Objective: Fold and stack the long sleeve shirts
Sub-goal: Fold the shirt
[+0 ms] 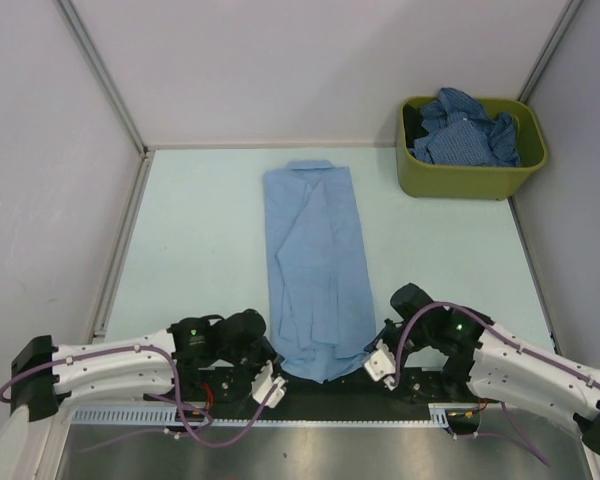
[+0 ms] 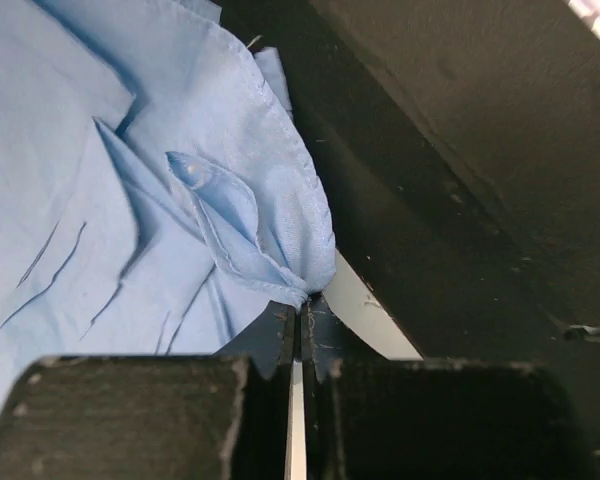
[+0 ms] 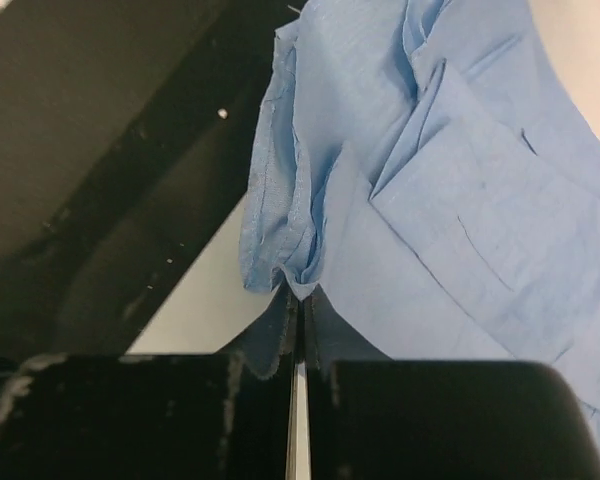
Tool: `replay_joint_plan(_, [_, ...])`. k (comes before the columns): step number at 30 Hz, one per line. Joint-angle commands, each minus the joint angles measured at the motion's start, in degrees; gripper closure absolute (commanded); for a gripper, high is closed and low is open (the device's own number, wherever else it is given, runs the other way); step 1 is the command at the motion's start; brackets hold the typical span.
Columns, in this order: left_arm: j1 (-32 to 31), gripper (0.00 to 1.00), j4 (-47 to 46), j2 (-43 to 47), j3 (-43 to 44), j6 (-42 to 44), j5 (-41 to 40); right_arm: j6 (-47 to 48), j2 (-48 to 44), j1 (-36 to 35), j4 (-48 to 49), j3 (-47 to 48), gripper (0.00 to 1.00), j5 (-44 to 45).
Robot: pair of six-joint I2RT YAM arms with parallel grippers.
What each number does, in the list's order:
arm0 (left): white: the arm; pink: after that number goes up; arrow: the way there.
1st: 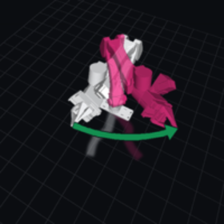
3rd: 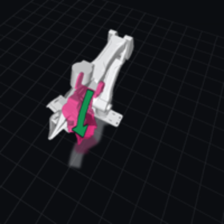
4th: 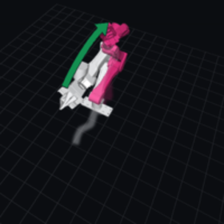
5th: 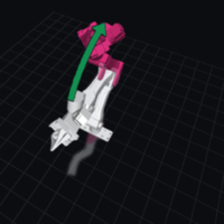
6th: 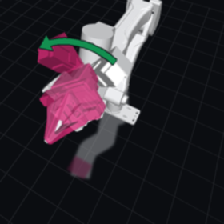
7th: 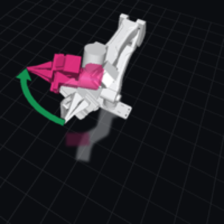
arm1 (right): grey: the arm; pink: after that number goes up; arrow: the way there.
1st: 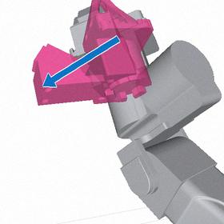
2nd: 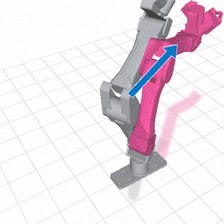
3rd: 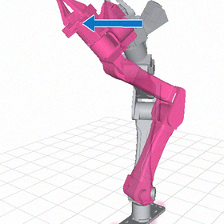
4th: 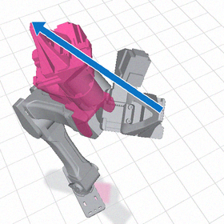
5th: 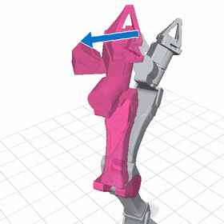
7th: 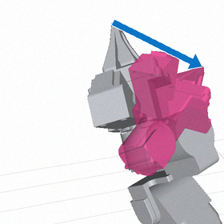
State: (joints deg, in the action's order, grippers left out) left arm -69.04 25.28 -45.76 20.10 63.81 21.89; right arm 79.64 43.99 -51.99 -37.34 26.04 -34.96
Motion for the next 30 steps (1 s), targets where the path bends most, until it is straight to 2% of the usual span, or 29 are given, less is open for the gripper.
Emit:
replay_joint_plan(1, [-0.8,1.00,6.3,2.6,3.0,-5.3,0.4,-10.9,-4.2,-1.4,-3.5,2.1,1.00,2.5])
replay_joint_plan(8, [2.6,1.00,4.3,1.7,4.3,-5.0,-0.3,-9.2,1.6,6.0,0.1,5.1,1.00,-1.2])
replay_joint_plan(11, [6.8,1.00,3.6,0.9,6.7,-4.4,2.7,-8.2,4.4,10.7,1.9,7.1,1.00,-3.2])
replay_joint_plan(13, [11.7,1.00,2.9,-0.9,8.7,-3.3,3.8,-7.4,6.7,13.5,3.6,10.0,1.00,-4.6])
replay_joint_plan(14, [16.1,1.00,2.8,-2.0,11.5,-2.5,4.6,-6.9,10.1,17.2,4.1,11.4,1.00,-5.4])
replay_joint_plan(19, [29.8,1.00,1.7,-18.2,23.1,-1.0,11.5,-5.9,24.5,26.4,8.9,23.2,1.00,-10.1])
replay_joint_plan(20, [33.3,1.00,1.4,-20.8,27.3,-1.1,11.9,-5.8,27.0,27.5,9.6,28.0,1.00,-10.8])
replay_joint_plan(21, [34.7,1.00,0.7,-25.9,29.4,-1.6,12.7,-5.6,32.9,30.0,11.0,30.1,1.00,-11.8])
replay_joint_plan(23, [38.8,1.00,0.6,-31.5,36.3,-3.0,13.0,-5.4,38.5,31.9,13.0,36.3,1.00,-12.3])
replay_joint_plan(24, [39.9,1.00,0.8,-37.0,38.7,-3.4,13.4,-4.9,43.1,33.1,13.4,38.2,1.00,-12.6])
replay_joint_plan(30, [46.3,1.00,1.5,-54.8,54.9,-7.8,13.1,-5.8,56.5,34.8,19.1,45.9,1.00,-11.8])
